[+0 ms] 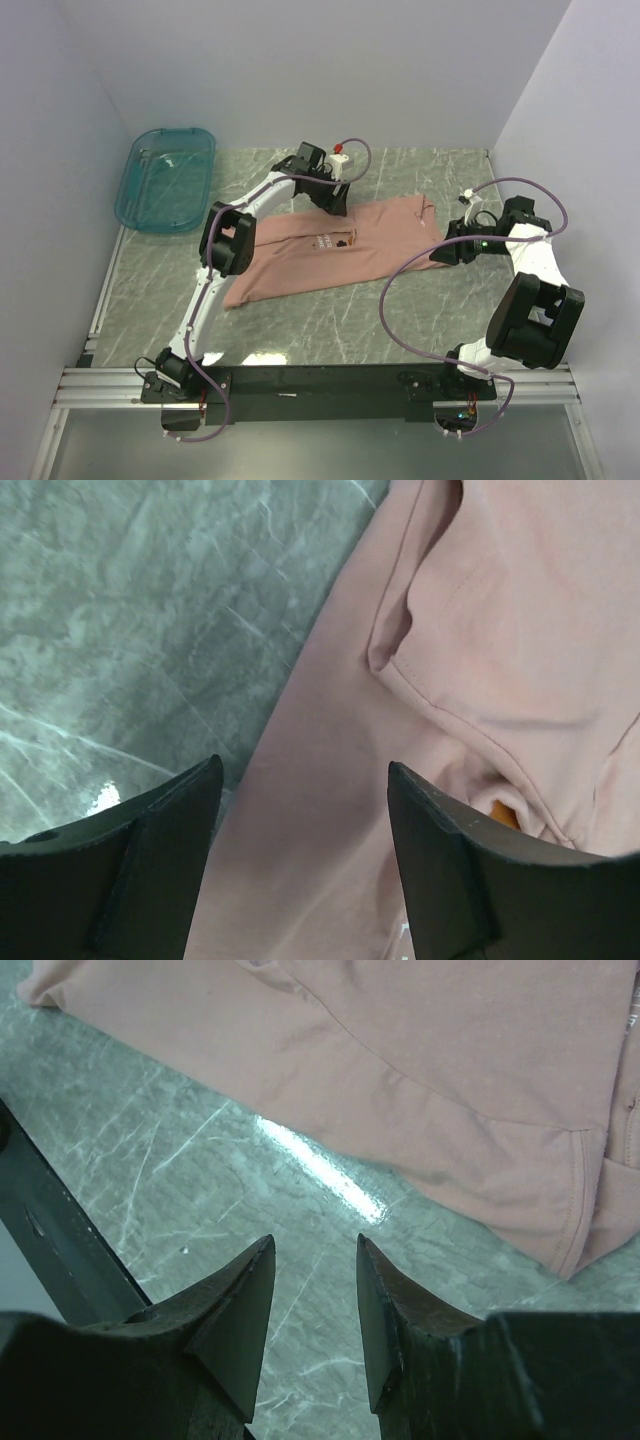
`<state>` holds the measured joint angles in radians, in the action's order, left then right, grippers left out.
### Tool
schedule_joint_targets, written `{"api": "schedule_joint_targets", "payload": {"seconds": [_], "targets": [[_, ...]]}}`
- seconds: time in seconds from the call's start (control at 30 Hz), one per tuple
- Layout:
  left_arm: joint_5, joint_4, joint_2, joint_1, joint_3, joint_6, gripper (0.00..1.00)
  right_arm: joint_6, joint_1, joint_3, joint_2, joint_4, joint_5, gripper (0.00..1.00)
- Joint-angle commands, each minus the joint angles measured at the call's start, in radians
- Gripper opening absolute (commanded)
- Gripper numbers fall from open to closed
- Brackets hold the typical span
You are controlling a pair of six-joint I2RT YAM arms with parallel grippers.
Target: Fold and stack the t-shirts
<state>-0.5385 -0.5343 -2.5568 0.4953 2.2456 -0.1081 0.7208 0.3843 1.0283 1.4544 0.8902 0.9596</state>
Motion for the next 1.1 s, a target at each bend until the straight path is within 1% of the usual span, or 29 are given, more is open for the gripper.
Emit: {"api": "schedule_joint_targets", "payload": {"seconds": [0.0,0.07,0.17,0.2,0.3,0.33,0.4,0.47,0.53,0.57,0.6,0.7,0.73,0.77,0.8,0.93,1.07], "targets": [[0.0,0.0,-0.006,0.006,0.045,0.005,0.73,0.028,0.013,0.036,0.001,0.026,0.041,0.45],[0.009,-0.003,-0.013,0.008,0.043,0.005,0.71,0.034,0.018,0.039,-0.002,0.035,0.048,0.45],[0.005,-0.004,-0.019,0.011,0.046,0.004,0.65,0.039,0.024,0.041,-0.003,0.042,0.056,0.45],[0.005,-0.003,-0.02,0.011,0.046,0.004,0.59,0.042,0.024,0.041,-0.005,0.042,0.056,0.46],[0.0,-0.007,-0.019,0.017,0.046,-0.001,0.49,0.046,0.03,0.044,-0.002,0.05,0.064,0.46],[0.003,-0.013,-0.017,0.019,0.046,-0.004,0.39,0.049,0.03,0.044,-0.002,0.056,0.065,0.45],[0.006,-0.018,-0.017,0.023,0.043,-0.008,0.26,0.052,0.033,0.047,0.003,0.058,0.068,0.45],[0.011,-0.023,-0.017,0.026,0.042,-0.01,0.2,0.054,0.036,0.047,0.004,0.059,0.07,0.45],[0.017,-0.024,-0.017,0.026,0.042,-0.005,0.1,0.057,0.037,0.047,0.004,0.062,0.07,0.45],[0.047,-0.017,-0.017,0.026,0.042,0.001,0.03,0.057,0.038,0.047,0.006,0.062,0.07,0.45],[0.076,-0.012,-0.019,0.026,0.046,0.011,0.0,0.058,0.039,0.047,0.004,0.062,0.07,0.45],[0.162,0.028,-0.02,0.006,0.061,0.08,0.0,0.058,0.041,0.046,0.004,0.061,0.068,0.45],[0.175,0.042,-0.019,-0.004,0.063,0.156,0.0,0.058,0.041,0.046,0.004,0.062,0.067,0.45],[0.184,0.054,-0.017,-0.033,0.068,0.189,0.0,0.055,0.041,0.044,0.003,0.059,0.064,0.46],[0.192,0.08,-0.016,-0.047,0.066,0.255,0.0,0.055,0.041,0.044,0.004,0.059,0.064,0.45],[0.215,0.109,-0.01,-0.121,0.06,0.369,0.0,0.052,0.041,0.042,0.006,0.055,0.06,0.45],[0.276,0.096,-0.003,-0.185,0.045,0.435,0.0,0.046,0.041,0.042,0.012,0.049,0.056,0.46]]}}
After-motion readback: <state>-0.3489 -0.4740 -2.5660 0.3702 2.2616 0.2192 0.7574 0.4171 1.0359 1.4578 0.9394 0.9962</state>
